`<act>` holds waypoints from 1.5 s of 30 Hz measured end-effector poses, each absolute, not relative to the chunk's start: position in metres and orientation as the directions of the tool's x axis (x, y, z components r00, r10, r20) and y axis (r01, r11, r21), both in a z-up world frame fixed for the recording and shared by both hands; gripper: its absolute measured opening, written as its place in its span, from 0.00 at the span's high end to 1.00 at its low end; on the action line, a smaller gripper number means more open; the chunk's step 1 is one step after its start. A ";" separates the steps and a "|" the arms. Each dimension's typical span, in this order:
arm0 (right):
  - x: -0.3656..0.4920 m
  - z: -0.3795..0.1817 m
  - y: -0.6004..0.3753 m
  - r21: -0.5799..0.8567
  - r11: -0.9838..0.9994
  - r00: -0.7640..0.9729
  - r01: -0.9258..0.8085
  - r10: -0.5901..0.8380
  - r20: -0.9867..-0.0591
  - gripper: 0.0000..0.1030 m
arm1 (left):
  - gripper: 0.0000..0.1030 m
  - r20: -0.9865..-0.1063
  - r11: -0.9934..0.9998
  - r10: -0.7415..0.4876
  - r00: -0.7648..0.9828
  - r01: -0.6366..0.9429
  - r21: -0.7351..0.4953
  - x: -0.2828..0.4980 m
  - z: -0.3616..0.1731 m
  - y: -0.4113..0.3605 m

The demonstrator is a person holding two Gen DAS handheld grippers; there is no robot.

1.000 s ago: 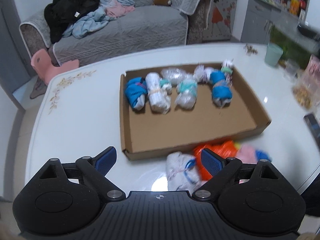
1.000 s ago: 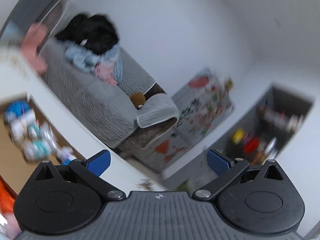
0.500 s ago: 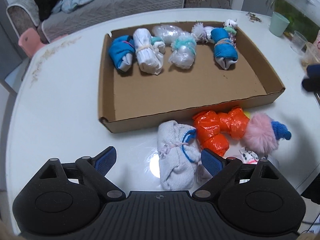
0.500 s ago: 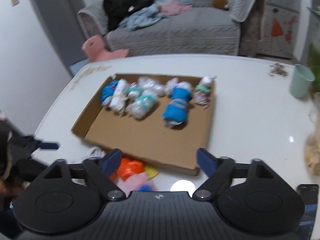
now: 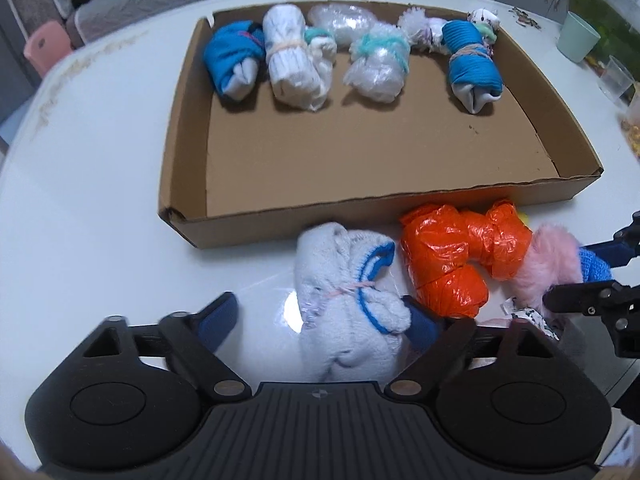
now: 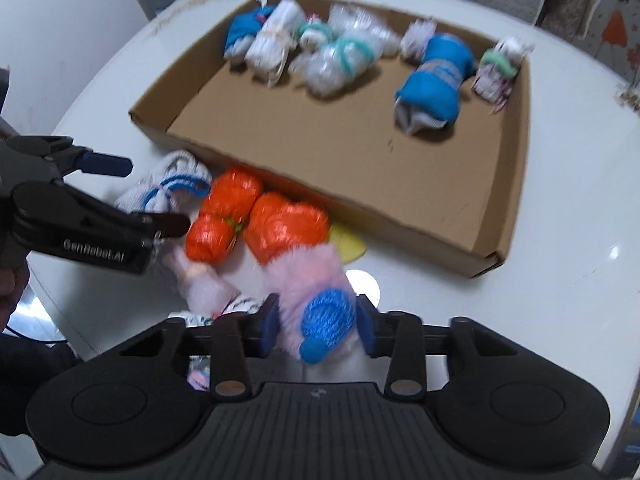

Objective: Organize objects
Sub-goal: 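Grasp white-blue sock roll with left gripper while right grasps pink pompom blue bundle, then carry both bundles into the tray and open both grippers to release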

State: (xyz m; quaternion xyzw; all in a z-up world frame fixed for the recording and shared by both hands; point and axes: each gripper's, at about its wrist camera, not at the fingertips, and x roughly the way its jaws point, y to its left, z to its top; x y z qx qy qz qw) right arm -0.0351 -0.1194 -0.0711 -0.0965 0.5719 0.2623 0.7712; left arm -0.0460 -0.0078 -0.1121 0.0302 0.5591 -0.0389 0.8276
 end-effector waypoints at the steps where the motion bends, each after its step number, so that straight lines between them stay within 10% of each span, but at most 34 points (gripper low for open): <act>1: -0.037 -0.071 -0.120 0.154 0.841 0.205 -0.518 0.297 -0.933 0.69 | 0.22 -0.929 0.995 -0.032 0.369 0.096 0.004 -0.046 -0.114 -0.007; 7: -0.040 -0.070 -0.129 0.187 0.842 0.182 -0.507 0.316 -0.931 0.72 | 0.51 -0.919 0.992 -0.029 0.393 0.125 0.022 -0.045 -0.111 -0.013; 14: -0.041 -0.059 -0.155 0.215 0.860 0.178 -0.463 0.327 -0.928 0.77 | 0.60 -0.918 0.993 -0.031 0.395 0.116 0.017 -0.048 -0.108 -0.011; 32: -0.014 0.088 -0.171 0.253 0.839 0.469 -0.481 0.490 -0.735 0.78 | 0.62 -0.766 0.992 -0.007 0.643 0.101 0.075 -0.022 0.052 0.010; 45: 0.032 0.022 -0.108 0.269 0.798 0.316 -0.540 0.488 -0.814 0.78 | 0.62 -0.846 0.991 -0.023 0.533 0.125 0.052 0.031 -0.021 0.002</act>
